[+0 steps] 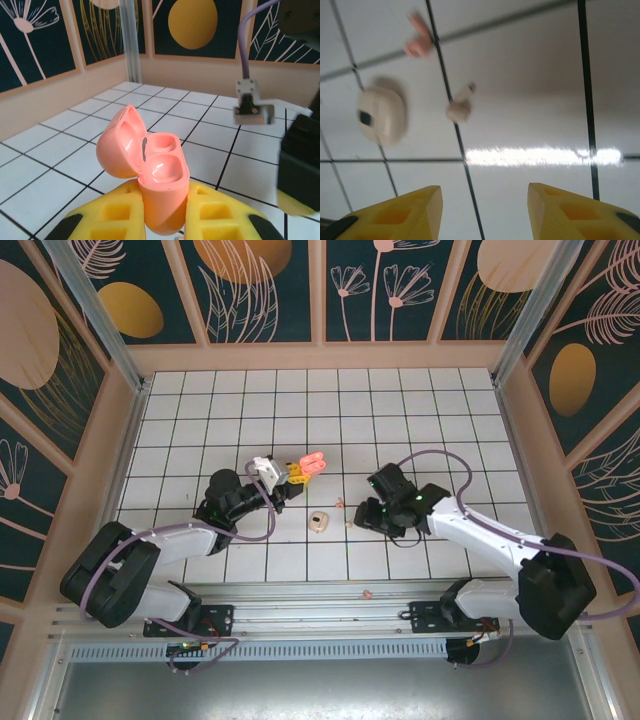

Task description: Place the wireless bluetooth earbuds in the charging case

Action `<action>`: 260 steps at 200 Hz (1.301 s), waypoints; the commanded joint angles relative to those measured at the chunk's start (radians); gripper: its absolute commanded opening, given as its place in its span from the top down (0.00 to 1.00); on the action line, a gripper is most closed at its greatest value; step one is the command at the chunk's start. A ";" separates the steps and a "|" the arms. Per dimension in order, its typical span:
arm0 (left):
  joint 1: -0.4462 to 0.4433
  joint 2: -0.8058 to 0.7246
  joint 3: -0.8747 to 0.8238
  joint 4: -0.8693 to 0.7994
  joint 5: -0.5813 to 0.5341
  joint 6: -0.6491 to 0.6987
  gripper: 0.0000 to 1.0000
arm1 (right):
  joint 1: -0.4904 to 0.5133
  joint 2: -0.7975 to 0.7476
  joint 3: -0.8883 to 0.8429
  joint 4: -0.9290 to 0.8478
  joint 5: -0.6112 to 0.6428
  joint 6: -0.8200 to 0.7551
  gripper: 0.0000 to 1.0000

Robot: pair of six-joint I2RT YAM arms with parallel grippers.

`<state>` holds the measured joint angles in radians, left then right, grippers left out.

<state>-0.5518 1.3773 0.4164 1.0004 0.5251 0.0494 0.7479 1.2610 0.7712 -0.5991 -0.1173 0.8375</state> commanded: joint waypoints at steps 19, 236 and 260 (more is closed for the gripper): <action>-0.005 -0.038 -0.019 -0.052 -0.037 0.008 0.95 | 0.193 0.070 0.033 -0.215 -0.080 0.177 0.57; -0.005 -0.072 -0.019 -0.075 -0.043 0.026 0.95 | 0.335 0.319 -0.099 -0.101 -0.136 0.187 0.71; -0.005 -0.076 -0.019 -0.081 -0.047 0.028 0.95 | 0.335 0.311 -0.093 -0.119 -0.118 0.181 0.76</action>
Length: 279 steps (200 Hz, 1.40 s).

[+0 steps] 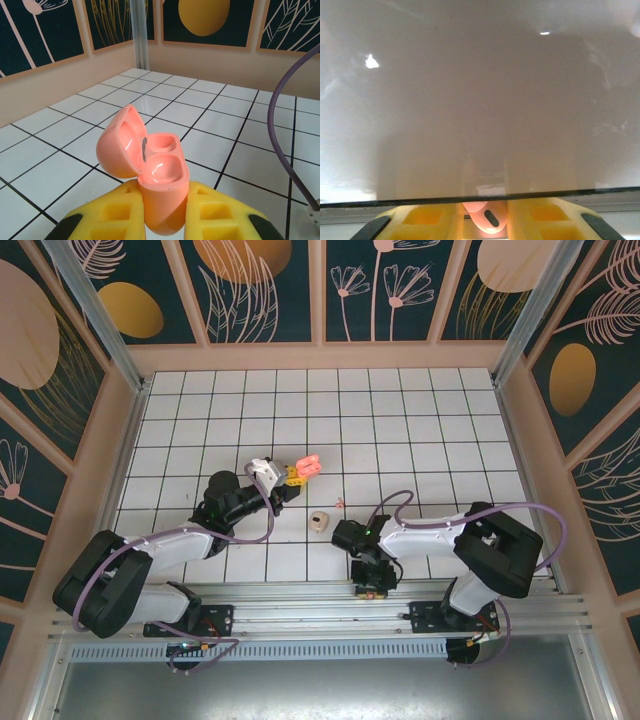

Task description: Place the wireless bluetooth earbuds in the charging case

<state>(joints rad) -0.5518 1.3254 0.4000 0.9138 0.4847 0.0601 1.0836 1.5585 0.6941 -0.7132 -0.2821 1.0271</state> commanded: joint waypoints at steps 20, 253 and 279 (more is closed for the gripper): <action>-0.004 -0.023 0.000 0.001 -0.008 0.019 0.95 | -0.001 -0.012 -0.009 -0.017 0.056 -0.009 0.79; -0.005 0.050 0.049 -0.022 0.283 0.043 0.95 | -0.159 -0.343 0.442 0.215 0.651 -0.895 0.82; -0.004 0.053 0.055 -0.024 0.301 0.042 0.94 | -0.124 -0.313 0.465 0.260 0.686 -1.022 0.82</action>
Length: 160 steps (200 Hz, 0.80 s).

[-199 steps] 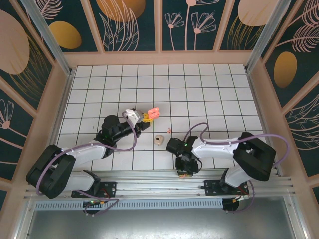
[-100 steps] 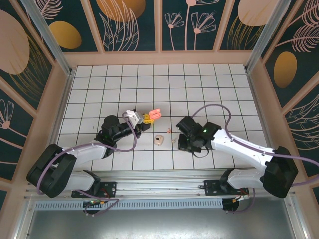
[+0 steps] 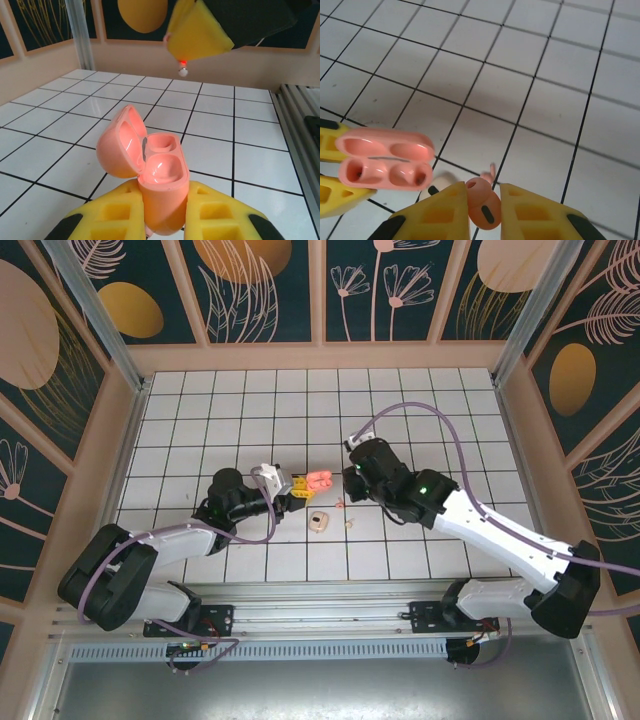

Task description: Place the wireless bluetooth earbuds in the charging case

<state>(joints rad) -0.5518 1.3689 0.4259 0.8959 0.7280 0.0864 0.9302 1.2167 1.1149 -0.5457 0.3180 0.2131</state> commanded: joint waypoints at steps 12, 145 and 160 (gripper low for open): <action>-0.005 0.012 0.035 -0.008 0.072 0.011 0.94 | 0.037 0.041 0.052 0.102 0.097 -0.248 0.82; -0.005 0.015 0.045 0.057 0.093 -0.065 0.94 | 0.098 0.086 0.033 0.090 0.127 -0.401 0.83; -0.005 0.013 0.048 0.057 0.096 -0.067 0.94 | 0.100 0.088 0.033 0.084 0.128 -0.404 0.82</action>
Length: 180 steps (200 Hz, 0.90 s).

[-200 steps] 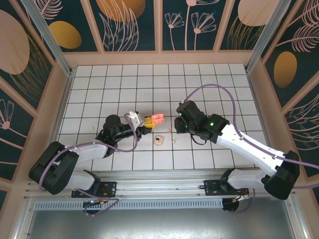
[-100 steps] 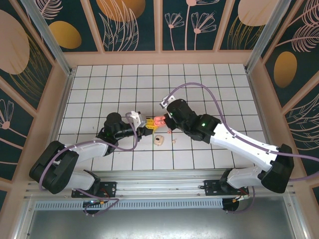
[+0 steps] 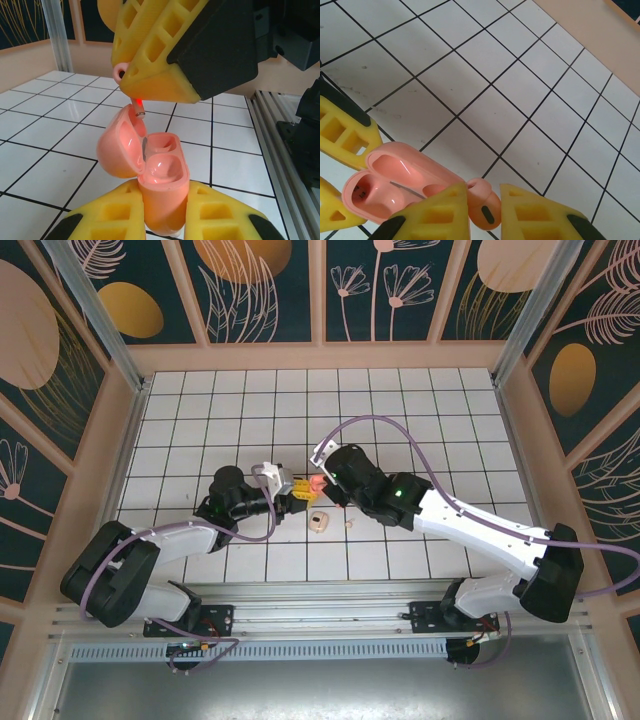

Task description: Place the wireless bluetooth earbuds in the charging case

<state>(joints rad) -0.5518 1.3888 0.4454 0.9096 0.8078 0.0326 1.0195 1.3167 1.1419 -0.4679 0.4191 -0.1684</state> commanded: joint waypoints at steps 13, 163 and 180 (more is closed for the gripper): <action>-0.004 -0.011 0.029 0.046 0.019 -0.018 0.94 | 0.013 -0.005 0.007 -0.005 0.040 -0.029 0.82; -0.004 -0.037 0.030 0.062 0.010 -0.028 0.94 | 0.055 0.064 0.041 -0.070 0.083 -0.081 0.83; -0.005 -0.034 0.032 0.059 0.007 -0.024 0.94 | 0.059 0.063 0.042 -0.067 0.086 -0.078 0.82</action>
<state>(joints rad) -0.5518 1.3788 0.4526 0.9150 0.8028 0.0135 1.0538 1.3647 1.1580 -0.5320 0.5156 -0.2352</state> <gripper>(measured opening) 0.162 0.179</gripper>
